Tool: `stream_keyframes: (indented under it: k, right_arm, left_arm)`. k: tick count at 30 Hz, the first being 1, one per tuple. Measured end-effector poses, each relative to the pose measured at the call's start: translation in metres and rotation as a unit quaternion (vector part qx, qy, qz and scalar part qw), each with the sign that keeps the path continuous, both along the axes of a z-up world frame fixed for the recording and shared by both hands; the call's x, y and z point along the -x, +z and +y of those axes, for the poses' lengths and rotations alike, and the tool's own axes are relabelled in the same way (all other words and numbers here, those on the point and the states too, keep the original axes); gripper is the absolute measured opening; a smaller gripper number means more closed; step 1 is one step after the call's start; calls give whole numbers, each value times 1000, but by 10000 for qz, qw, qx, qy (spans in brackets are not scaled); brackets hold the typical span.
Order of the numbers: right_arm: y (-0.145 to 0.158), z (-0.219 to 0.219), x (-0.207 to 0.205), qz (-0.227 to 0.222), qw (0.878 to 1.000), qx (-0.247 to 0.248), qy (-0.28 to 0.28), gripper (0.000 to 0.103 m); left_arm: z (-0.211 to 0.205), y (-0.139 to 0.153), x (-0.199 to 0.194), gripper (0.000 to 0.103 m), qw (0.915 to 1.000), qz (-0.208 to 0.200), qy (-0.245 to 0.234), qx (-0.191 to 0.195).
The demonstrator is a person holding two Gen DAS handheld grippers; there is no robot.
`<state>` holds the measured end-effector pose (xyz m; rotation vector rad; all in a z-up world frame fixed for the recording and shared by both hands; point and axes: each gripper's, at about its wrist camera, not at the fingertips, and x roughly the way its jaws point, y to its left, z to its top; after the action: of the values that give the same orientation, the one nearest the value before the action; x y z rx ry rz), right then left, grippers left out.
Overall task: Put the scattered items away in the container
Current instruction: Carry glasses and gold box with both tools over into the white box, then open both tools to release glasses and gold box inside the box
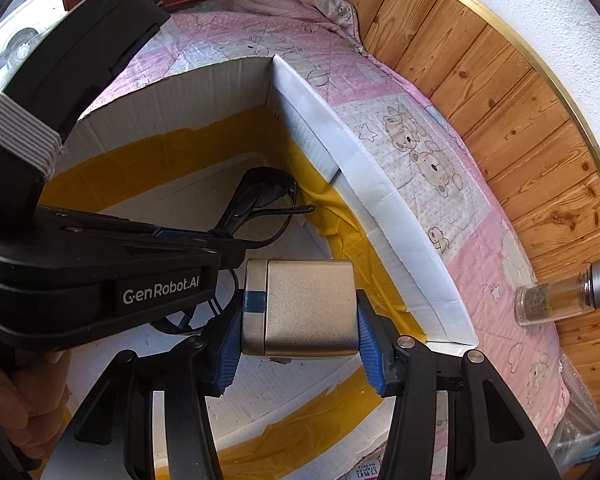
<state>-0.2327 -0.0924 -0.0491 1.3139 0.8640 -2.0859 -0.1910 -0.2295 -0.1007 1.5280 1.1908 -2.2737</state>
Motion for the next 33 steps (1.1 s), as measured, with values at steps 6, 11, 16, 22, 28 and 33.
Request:
stream_keyframes:
  k: [6, 11, 16, 22, 28, 33]
  right_arm:
    - [-7, 0, 6, -85, 9998, -162, 39, 52]
    - [-11, -2, 11, -155, 9996, -247, 68, 52]
    - [-15, -4, 15, -295, 9990, -304, 109, 52]
    - [-24, -4, 18, -406, 9981, -453, 107, 52]
    - [-27, -2, 24, -458, 9976, -518, 6, 52]
    - [-28, -2, 23, -477, 9973, -561, -41, 52]
  left_arm:
    - [-3, -3, 2, 16, 9999, -37, 87, -96]
    - [-3, -5, 4, 17, 9999, -59, 99, -79]
    - [1, -6, 6, 17, 9998, -111, 96, 131]
    - [4, -7, 8, 17, 9994, -158, 73, 287]
    - [9, -8, 10, 17, 9991, -192, 7, 373]
    - [11, -8, 12, 17, 9991, -205, -18, 367]
